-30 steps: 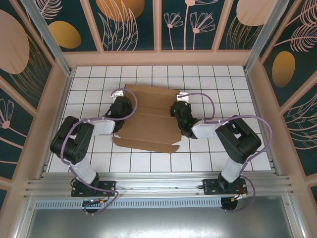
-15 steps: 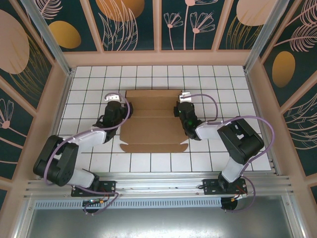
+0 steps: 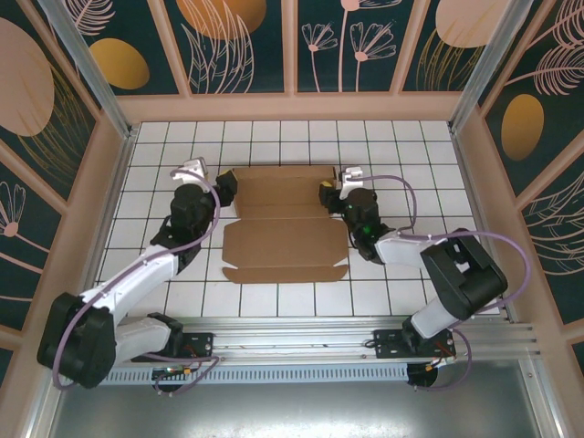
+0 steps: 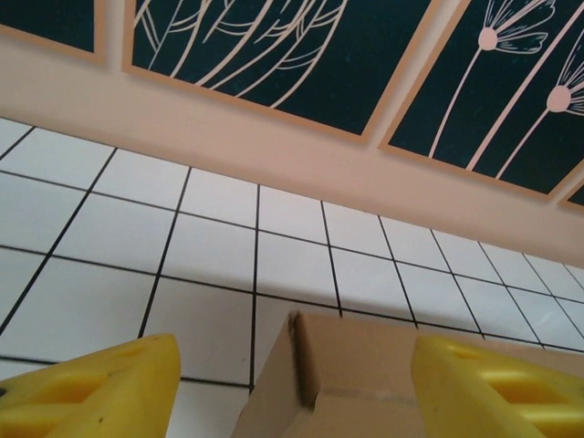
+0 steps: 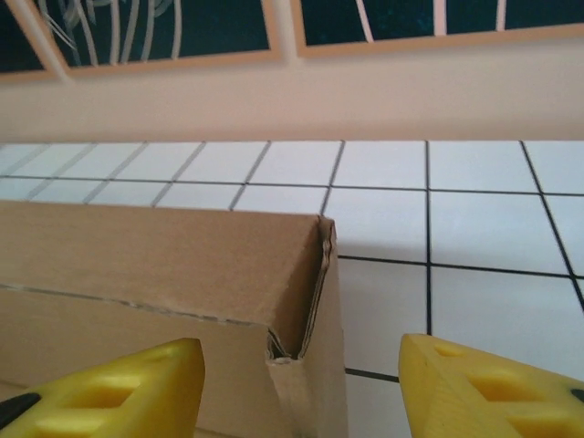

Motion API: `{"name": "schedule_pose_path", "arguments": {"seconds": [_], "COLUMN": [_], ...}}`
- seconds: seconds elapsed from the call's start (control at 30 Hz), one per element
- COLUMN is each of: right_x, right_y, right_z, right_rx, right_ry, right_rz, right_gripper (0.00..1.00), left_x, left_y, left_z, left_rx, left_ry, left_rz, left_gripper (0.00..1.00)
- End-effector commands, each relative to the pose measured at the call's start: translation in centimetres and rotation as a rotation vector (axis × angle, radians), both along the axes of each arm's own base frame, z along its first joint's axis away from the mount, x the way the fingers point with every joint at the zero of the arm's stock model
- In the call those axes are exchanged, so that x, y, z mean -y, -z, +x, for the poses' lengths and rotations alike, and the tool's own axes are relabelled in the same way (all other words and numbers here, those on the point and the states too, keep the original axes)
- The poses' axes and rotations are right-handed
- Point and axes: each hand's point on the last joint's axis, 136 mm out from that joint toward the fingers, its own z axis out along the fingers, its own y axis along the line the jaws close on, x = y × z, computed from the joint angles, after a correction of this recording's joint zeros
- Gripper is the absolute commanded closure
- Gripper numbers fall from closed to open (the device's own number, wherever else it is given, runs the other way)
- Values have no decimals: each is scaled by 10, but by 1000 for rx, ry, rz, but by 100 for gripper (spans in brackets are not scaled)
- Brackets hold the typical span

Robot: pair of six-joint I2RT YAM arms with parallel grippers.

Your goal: Fold the paper box

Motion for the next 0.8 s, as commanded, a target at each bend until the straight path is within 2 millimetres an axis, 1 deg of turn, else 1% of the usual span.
{"name": "schedule_pose_path", "arguments": {"seconds": [0.0, 0.1, 0.13, 0.23, 0.3, 0.4, 0.5, 0.6, 0.77], "right_x": [0, 9, 14, 19, 21, 20, 10, 4, 7], "right_y": [-49, -72, -76, -75, -71, -58, -43, -25, 1], "right_z": [-8, -12, -10, 5, 14, 29, 38, 40, 33], "right_rx": [98, 123, 117, 55, 22, -40, -99, -148, -192], "right_ry": [-92, -120, -103, -78, -64, -47, -73, -82, -50], "right_rz": [172, 288, 316, 324, 304, 254, 214, 183, 127], "right_gripper": [41, 41, 42, 43, 43, 43, 46, 50, 57], "left_x": [5, 8, 11, 19, 20, 19, 20, 21, 21], "left_y": [1, 6, 7, 16, 24, 34, 48, 61, 79], "left_z": [19, 27, 29, 31, 30, 27, 25, 21, 14], "left_rx": [-41, -56, -58, -80, -95, -112, -143, -175, -218], "left_ry": [9, 31, 45, 83, 89, 82, 88, 90, 93], "left_rz": [15, -29, -43, -58, -60, -65, -77, -98, -115], "left_gripper": [32, 32, 32, 34, 34, 35, 37, 38, 43]}}
